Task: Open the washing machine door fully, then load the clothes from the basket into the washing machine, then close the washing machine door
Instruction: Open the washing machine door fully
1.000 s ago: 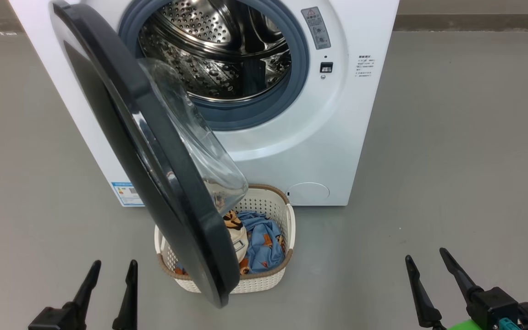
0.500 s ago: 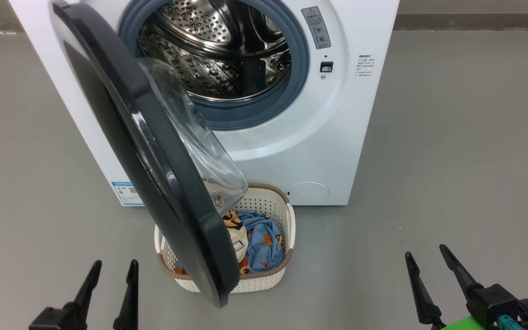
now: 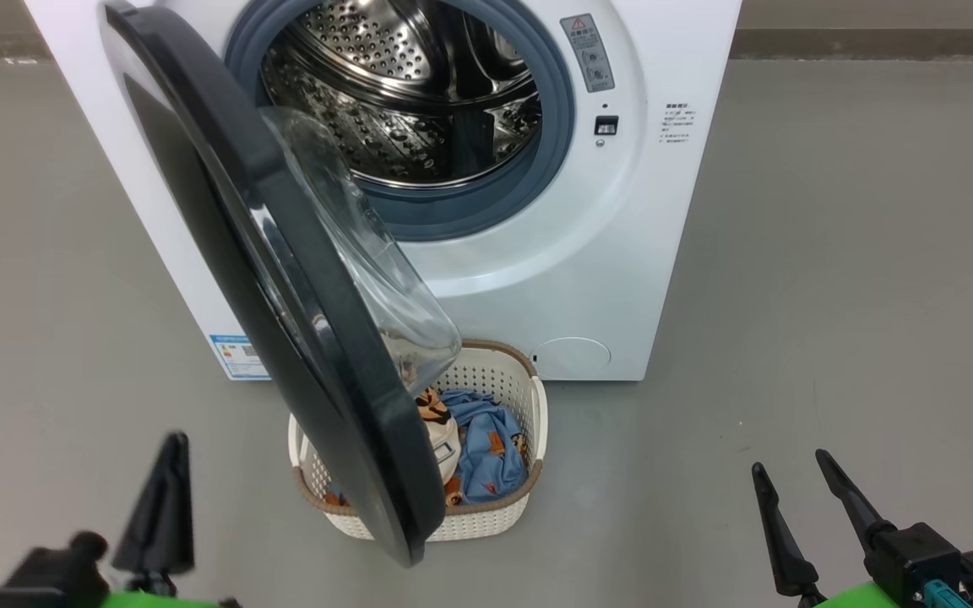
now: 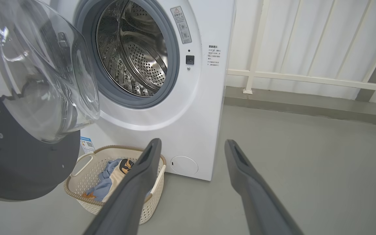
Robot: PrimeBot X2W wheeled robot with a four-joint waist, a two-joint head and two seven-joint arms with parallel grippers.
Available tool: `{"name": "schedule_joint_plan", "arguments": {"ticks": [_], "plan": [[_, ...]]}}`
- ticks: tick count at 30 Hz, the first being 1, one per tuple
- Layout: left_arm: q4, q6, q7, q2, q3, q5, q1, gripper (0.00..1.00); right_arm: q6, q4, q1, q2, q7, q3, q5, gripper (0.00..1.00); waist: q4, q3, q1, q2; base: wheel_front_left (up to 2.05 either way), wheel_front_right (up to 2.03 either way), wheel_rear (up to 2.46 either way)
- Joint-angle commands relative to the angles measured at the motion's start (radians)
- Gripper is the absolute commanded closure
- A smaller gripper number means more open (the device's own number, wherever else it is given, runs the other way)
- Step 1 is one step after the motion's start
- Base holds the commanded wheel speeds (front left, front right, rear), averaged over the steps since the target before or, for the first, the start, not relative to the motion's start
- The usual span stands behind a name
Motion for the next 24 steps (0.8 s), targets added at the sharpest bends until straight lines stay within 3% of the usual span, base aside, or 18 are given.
{"name": "schedule_joint_plan", "arguments": {"ticks": [1,11,18,24], "plan": [[-0.053,-0.003,-0.006,0.011,0.044,-0.003,-0.055,1.0,0.003,-0.027,-0.032,-0.004,-0.012,0.02,0.005,0.0,0.001,-0.001,0.0,0.0,0.0,0.0,0.0],[-0.321,-0.003,-0.006,0.08,0.034,0.02,-0.216,1.0,0.003,-0.027,-0.027,-0.004,-0.012,0.01,0.008,0.0,0.003,-0.012,0.0,0.0,0.0,0.0,0.0],[-0.408,-0.003,-0.006,0.111,-0.081,0.016,-0.308,1.0,0.003,-0.009,-0.018,-0.004,-0.012,0.005,0.031,0.0,0.001,-0.018,0.0,0.0,0.0,0.0,0.0],[-0.443,-0.003,-0.006,0.106,-0.219,0.008,-0.341,1.0,0.003,-0.004,-0.019,-0.004,-0.012,0.014,0.059,0.0,-0.005,-0.016,0.0,0.0,0.0,0.0,0.0]]}}
